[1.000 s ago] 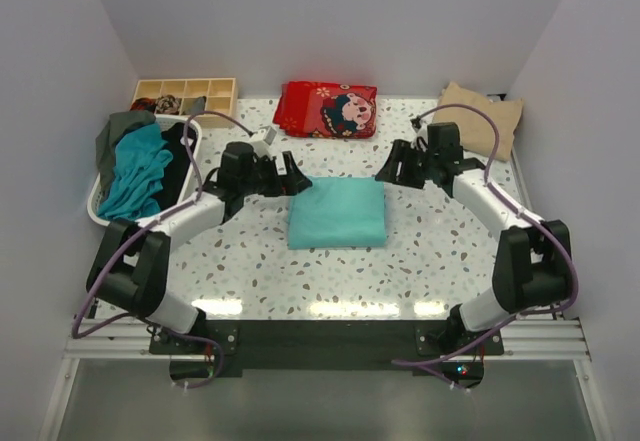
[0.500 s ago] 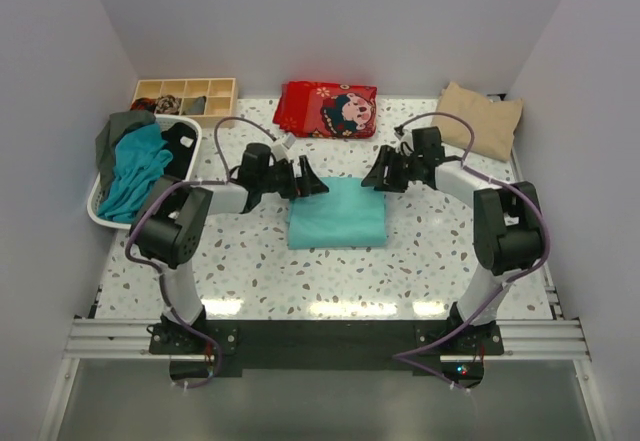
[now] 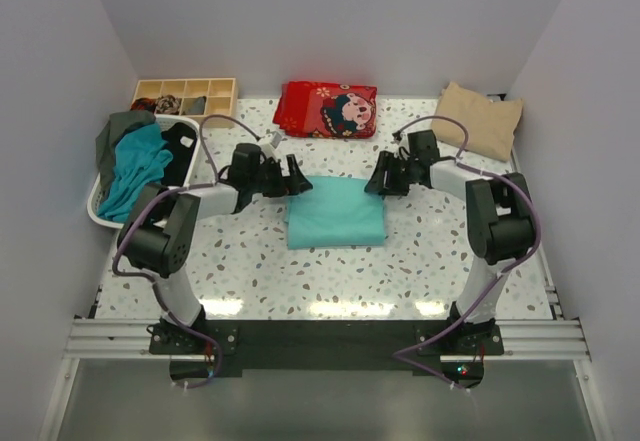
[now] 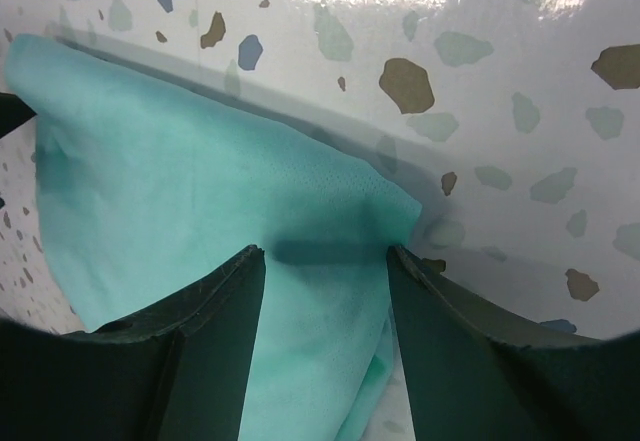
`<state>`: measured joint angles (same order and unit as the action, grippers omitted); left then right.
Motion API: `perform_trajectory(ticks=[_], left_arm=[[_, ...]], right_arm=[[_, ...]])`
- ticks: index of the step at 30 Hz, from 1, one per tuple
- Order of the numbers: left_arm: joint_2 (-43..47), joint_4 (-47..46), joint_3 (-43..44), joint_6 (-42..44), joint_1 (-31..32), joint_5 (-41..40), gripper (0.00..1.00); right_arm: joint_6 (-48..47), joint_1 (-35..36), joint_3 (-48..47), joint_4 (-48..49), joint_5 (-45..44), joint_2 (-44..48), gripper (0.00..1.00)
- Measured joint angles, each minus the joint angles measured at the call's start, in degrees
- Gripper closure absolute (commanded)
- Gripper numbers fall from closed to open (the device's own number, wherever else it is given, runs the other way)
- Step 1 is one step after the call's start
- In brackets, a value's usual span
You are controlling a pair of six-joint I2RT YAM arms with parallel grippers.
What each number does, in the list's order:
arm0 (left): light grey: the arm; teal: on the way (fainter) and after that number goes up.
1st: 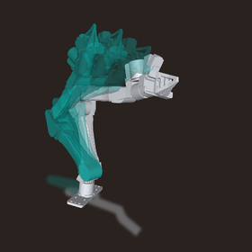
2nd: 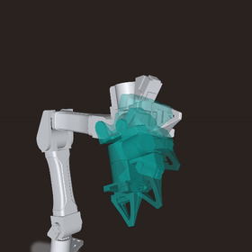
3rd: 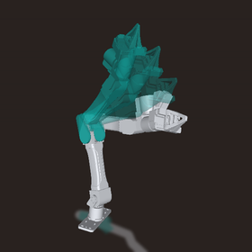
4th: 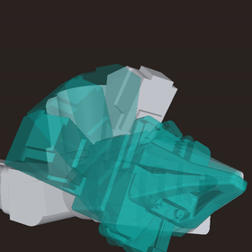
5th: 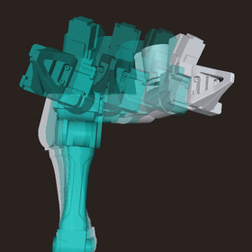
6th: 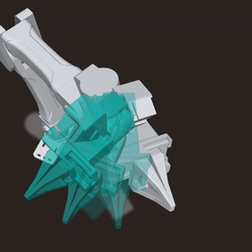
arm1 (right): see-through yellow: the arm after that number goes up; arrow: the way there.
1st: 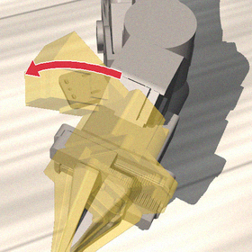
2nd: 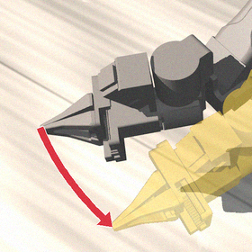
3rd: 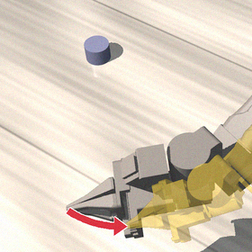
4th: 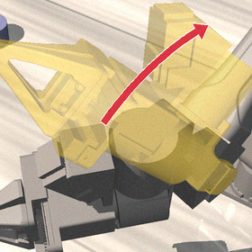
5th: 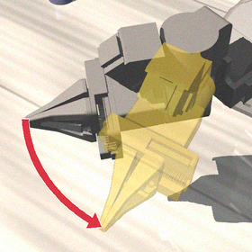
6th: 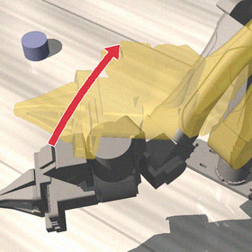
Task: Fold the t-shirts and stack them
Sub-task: Smooth out wrinkles on the folded tshirt, then put the neatly folded tshirt into the corner of the board with the right arm
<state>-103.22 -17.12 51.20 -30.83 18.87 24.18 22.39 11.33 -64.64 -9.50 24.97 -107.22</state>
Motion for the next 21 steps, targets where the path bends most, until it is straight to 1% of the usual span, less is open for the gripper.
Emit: perform_trajectory(ticks=[6,10,16,21], left_arm=[[3.7,2.6,-1.0,1.5,0.0,-4.5,0.04],[7.8,5.4,-1.0,2.2,0.0,-6.5,0.04],[12.6,6.7,-3.2,3.0,1.0,-7.2,0.04],[12.9,7.8,-7.7,3.0,3.5,-7.4,0.04]], right_arm=[[-1.1,0.0,-0.5,-0.5,-0.6,0.5,0.34],[-2.6,0.0,-1.7,-4.1,-3.0,4.5,0.31],[-4.4,-0.1,-3.1,-8.4,-3.8,9.8,0.3],[-4.7,-0.1,1.0,-10.2,-3.3,12.0,0.3]])
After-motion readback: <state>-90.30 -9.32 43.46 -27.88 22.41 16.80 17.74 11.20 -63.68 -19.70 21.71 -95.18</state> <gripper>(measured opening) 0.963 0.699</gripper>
